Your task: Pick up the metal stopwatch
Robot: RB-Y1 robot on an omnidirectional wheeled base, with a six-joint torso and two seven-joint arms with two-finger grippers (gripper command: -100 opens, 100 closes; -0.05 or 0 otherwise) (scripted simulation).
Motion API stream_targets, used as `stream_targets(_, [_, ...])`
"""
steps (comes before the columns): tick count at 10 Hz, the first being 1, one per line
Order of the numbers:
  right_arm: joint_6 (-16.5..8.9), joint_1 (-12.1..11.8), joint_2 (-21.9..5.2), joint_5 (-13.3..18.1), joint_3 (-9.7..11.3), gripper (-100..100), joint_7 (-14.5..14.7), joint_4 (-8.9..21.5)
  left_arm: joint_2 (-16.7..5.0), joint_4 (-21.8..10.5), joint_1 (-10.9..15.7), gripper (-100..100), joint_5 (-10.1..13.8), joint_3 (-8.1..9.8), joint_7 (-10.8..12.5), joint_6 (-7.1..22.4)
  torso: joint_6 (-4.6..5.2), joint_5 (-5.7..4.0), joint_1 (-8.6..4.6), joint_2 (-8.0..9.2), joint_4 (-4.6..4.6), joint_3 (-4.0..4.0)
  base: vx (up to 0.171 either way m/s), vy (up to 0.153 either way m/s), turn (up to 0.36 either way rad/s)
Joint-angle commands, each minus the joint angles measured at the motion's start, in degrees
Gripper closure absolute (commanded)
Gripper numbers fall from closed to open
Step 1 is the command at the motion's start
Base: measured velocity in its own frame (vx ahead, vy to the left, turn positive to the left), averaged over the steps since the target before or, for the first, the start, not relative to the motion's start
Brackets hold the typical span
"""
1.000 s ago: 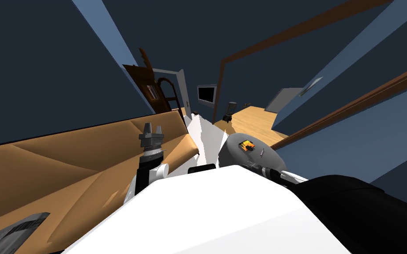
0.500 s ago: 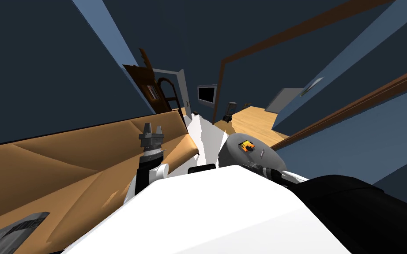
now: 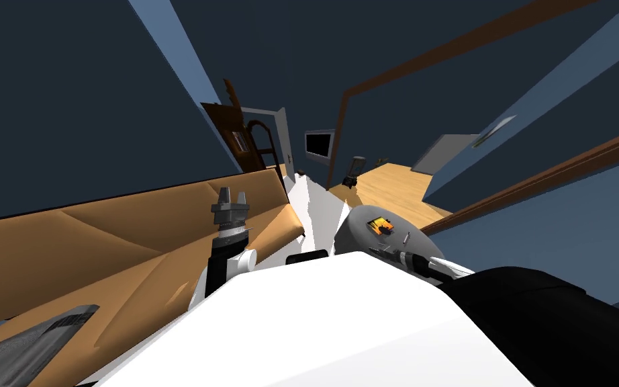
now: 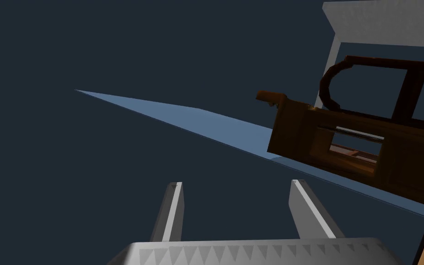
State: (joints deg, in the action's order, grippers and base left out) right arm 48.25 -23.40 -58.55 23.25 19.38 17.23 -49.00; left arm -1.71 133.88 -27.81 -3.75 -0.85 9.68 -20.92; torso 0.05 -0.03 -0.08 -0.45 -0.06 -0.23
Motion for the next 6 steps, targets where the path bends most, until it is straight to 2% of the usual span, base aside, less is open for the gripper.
stream_targets(1, [1.0, 1.6, -0.9, 0.3, -0.5, -100, 0.3, 1.2, 0.0, 0.0, 0.0, 0, 0.0, 0.0, 0.0, 0.0, 0.0, 0.0, 0.0, 0.0, 0.0, 0.0, 0.07, 0.038, 0.176])
stream_targets(2, [1.5, 2.3, -2.1, 0.7, -0.9, -100, 0.6, 1.7, 0.0, 0.0, 0.0, 0, 0.0, 0.0, 0.0, 0.0, 0.03, 0.0, 0.0, -0.05, -0.02, -0.03, 0.077, 0.006, 0.204])
stream_targets(3, [1.5, 2.3, -2.1, 0.7, -0.9, -100, 0.6, 1.7, 0.0, 0.0, 0.0, 0, 0.0, 0.0, 0.0, 0.0, 0.01, -0.01, -0.1, -0.09, -0.02, -0.06, 0.054, -0.019, 0.098])
stream_targets(4, [1.7, 2.8, -3.6, 1.2, -1.1, -100, 0.7, 2.1, 0.0, 0.0, 0.0, 0, 0.0, 0.01, 0.0, 0.0, 0.07, -0.04, -0.17, -0.01, -0.02, -0.02, 0.035, -0.042, 0.18])
stream_targets(6, [1.4, 3.0, -6.3, 2.5, -1.2, -100, 0.6, 2.9, 0.0, 0.0, 0.0, 0, 0.0, 0.01, 0.0, 0.0, 0.04, -0.08, -0.4, 0.04, 0.0, 0.02, 0.045, -0.103, 0.256])
